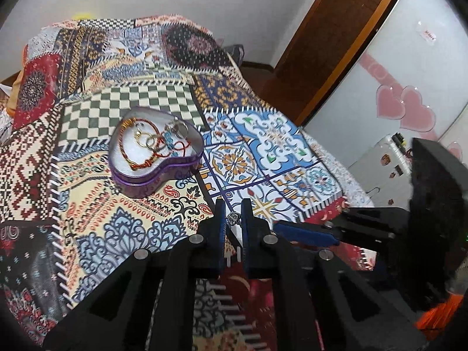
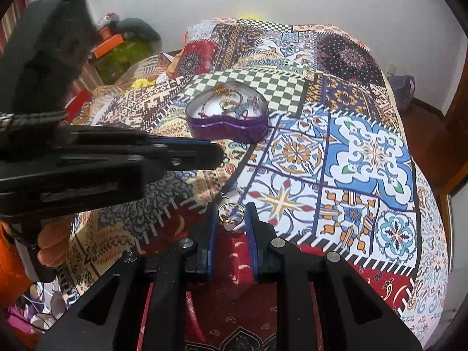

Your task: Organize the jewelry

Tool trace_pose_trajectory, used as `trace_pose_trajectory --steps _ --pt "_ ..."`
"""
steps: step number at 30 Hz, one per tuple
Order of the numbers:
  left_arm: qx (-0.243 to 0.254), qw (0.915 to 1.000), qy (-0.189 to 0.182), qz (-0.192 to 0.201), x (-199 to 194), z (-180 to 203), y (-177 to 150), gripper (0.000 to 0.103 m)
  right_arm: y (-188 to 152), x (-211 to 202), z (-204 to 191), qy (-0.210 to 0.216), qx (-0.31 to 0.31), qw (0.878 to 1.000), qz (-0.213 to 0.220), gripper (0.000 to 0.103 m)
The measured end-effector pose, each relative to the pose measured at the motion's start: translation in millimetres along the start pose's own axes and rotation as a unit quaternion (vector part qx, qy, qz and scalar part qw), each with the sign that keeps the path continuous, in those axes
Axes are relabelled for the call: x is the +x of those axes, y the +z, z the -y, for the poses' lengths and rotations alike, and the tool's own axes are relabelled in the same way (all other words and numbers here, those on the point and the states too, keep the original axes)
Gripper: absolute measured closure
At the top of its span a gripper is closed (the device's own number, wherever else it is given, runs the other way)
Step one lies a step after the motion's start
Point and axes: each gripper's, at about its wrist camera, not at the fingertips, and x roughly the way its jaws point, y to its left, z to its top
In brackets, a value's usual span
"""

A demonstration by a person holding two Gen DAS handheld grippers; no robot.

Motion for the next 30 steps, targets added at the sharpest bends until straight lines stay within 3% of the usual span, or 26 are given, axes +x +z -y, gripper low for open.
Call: trace_pose_trajectory --steps 11,22,30 --pt "0.007 0.9993 0.005 0.038 -43.6 -8.0 -4.5 0.095 18.3 -5.7 -20.3 0.004 -0.013 1.0 0.025 0.087" --pt "-0.029 0.9974 0.039 0.054 -48.6 -47.7 -2.9 0.095 41.1 -4.3 -37.4 0.013 -0.03 0.998 0.048 0.087" --pt "-0.013 0.9942 0.066 0.085 -55.9 -51.7 15.0 0.095 57.7 6.5 -24.9 -0.001 -0.022 0.998 0.051 0.087"
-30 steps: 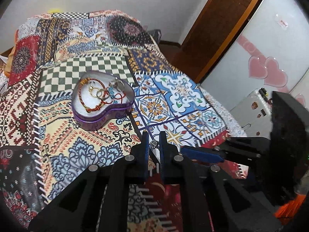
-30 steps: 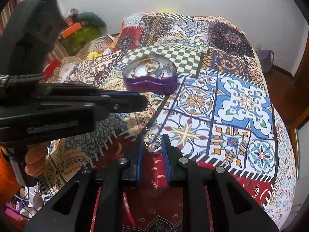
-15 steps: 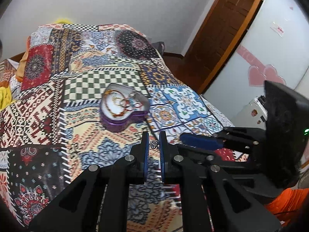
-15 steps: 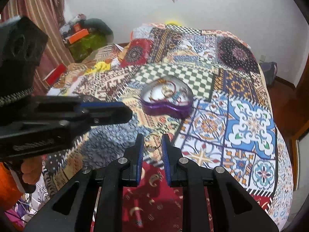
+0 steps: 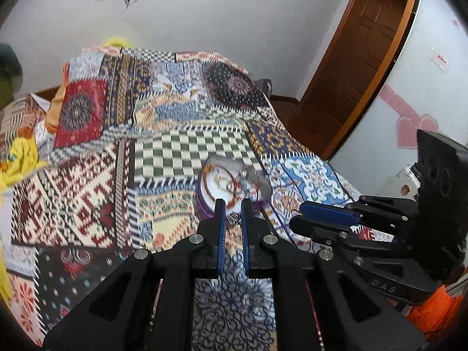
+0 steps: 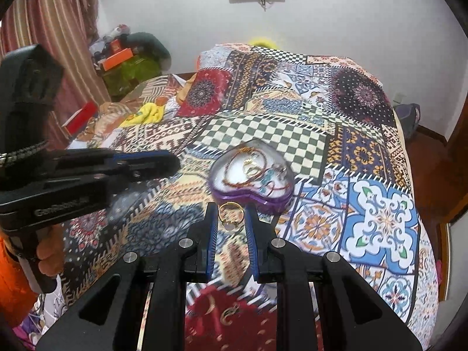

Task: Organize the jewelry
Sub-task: 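Carry the gold ring over the tin and open the right tool inside it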

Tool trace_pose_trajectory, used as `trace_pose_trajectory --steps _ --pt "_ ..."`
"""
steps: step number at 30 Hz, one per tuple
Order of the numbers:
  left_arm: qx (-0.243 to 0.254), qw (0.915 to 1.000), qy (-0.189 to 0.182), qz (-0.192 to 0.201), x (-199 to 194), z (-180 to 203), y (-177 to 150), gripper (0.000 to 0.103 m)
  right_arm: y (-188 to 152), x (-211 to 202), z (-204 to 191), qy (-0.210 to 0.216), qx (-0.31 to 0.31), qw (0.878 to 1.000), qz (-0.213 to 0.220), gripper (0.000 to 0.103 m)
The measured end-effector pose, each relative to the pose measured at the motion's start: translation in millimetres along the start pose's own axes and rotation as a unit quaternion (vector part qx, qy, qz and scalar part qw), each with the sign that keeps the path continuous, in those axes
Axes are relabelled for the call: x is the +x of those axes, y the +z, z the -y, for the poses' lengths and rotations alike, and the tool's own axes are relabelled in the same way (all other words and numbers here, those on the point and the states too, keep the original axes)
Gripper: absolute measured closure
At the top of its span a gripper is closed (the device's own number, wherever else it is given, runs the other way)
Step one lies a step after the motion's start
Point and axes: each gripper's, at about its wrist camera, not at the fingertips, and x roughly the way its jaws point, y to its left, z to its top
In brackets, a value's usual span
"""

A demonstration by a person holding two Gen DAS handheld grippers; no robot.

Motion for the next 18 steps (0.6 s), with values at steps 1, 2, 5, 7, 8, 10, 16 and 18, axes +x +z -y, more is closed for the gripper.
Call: trace_pose_trajectory --steps 1,2,5,7,8,10,16,18 --pt "0.004 1.0 0.002 0.005 -0.5 0.9 3.3 0.095 1.7 0.1 1.6 -0.002 0.001 1.0 0.001 0.087" --pt "0.007 0.9999 0.003 0.008 -0.2 1.4 6.2 0.095 4.5 1.5 5.2 -0.005 0.004 1.0 0.003 0.087" --pt "0.012 0.9998 0.004 0.017 1.5 2.8 15.3 0.095 11.3 2.2 11.6 -0.008 0.008 1.0 0.008 0.087" --pt "0.015 0.9997 0.004 0.021 4.9 3.7 21.7 0.095 16.0 1.9 14.9 -0.012 0.009 1.0 0.014 0.087" --pt "0.017 0.9996 0.005 0.023 7.1 4.0 24.4 0.095 18.0 1.7 16.6 -0.013 0.01 1.0 0.017 0.087" --pt "0.02 0.9995 0.007 0.024 12.0 4.8 28.9 0.095 22.5 1.9 20.0 -0.015 0.01 1.0 0.021 0.087" --pt "0.028 0.9993 0.012 0.02 29.9 4.3 34.2 0.095 30.8 10.3 27.9 -0.015 0.011 1.0 0.023 0.087" --pt "0.03 0.9994 0.014 0.014 37.8 2.5 34.3 0.095 32.3 15.3 29.7 -0.014 0.01 1.0 0.02 0.087"
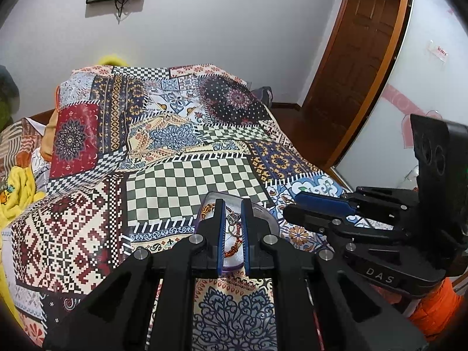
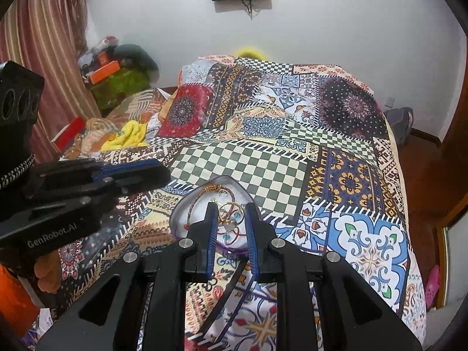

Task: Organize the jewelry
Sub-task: 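Carry the gold ring over the tin and open the right tool inside it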

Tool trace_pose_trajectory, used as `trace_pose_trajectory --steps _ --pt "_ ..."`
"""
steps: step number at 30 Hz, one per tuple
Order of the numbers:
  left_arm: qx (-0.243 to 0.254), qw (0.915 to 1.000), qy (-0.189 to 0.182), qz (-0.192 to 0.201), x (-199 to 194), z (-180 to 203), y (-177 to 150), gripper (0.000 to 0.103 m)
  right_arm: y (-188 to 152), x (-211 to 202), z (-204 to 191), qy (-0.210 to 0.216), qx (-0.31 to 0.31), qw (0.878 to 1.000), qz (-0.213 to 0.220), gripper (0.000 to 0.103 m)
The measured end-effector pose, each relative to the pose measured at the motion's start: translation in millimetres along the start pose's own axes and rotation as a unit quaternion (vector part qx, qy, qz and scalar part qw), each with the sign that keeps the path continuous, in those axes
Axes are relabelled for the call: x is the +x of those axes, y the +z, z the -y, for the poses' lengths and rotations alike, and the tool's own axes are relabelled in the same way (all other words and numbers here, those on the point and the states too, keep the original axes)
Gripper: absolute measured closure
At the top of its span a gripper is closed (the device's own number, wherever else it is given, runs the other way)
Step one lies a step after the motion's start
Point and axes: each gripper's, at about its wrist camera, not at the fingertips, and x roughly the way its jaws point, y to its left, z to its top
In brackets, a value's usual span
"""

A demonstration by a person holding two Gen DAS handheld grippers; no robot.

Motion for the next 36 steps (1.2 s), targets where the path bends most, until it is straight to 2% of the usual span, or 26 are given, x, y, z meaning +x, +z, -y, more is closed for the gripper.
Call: trace_pose_trajectory --steps 13,19,26,30,36 --pt "-0.013 0.9985 -0.001 -0.053 39.2 -16.3 -13.7 0.095 -1.1 34.7 5.7 0.009 -0.015 0.999 -0.044 0.086" --pt "0.0 0.9986 0.004 -0.053 38.1 -11.4 -18.3 0.095 -3.9 41.8 3.4 0.008 -0.024 0.998 -0.057 0.086" --pt "-0.008 0.9986 0.001 -0.052 30.9 -13.3 -19.4 0.094 -5.0 43.9 1.8 0.003 -0.032 0.997 -0.067 0.086" --pt "-0.013 0.9986 0.011 -0.049 25.1 -15.7 -19.7 0.082 -6.3 47.9 1.4 0.0 -0.032 0.996 -0.082 0.086" --pt "-0.014 0.9988 0.022 -0.042 11.9 -15.4 -18.2 0.081 -4.6 36.9 -0.3 -0.006 -0.029 0.997 -0.073 0.086"
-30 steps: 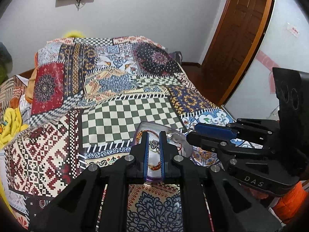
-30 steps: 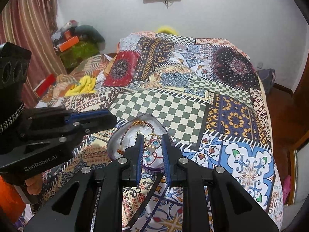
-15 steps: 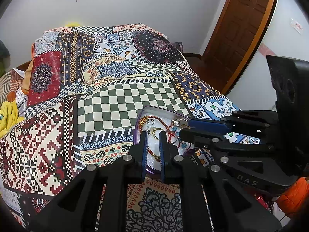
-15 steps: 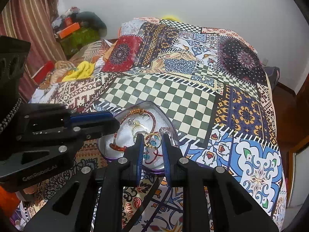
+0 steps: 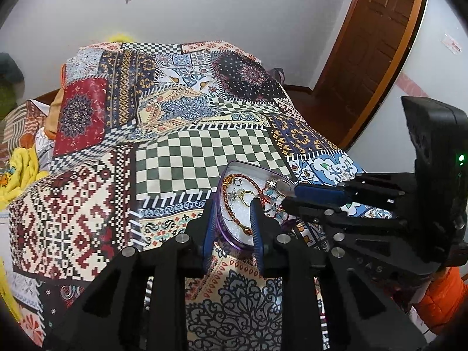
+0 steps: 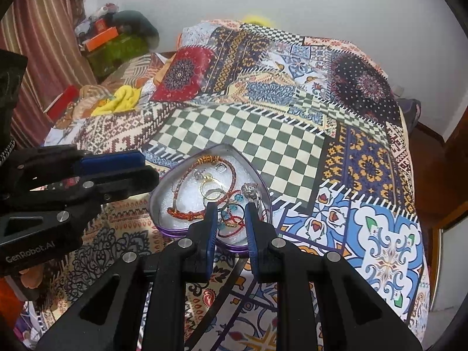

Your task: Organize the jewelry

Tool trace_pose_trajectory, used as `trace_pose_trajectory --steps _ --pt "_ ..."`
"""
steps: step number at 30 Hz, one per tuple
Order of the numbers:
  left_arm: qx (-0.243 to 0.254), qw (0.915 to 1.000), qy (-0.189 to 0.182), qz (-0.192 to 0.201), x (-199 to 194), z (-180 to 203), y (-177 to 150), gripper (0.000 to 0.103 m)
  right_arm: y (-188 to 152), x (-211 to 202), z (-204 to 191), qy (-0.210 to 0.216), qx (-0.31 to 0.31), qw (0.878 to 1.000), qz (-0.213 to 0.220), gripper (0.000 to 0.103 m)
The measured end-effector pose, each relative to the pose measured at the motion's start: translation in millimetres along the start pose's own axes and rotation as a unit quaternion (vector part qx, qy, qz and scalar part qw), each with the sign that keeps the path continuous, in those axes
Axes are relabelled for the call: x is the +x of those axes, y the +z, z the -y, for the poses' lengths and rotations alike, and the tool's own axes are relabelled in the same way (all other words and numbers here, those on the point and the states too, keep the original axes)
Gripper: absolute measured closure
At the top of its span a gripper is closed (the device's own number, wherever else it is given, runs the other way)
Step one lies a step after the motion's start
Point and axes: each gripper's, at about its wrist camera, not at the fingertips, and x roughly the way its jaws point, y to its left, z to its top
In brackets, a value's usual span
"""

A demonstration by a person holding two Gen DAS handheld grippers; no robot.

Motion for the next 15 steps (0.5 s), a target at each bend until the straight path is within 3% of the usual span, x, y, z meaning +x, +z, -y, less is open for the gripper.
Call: trace_pose_trajectory --steps 8,15 --pt "0.014 0.9988 0.017 0.043 -49.3 12.1 4.2 0.081 6.3 -53.1 -8.7 -0.014 0.005 0.999 0.051 0.086" --pt "0.043 0.9899 0.037 0.13 -129.3 40.2 9.4 0.081 7.4 -138.2 -30.4 -0.028 0.003 0.988 0.151 0.086"
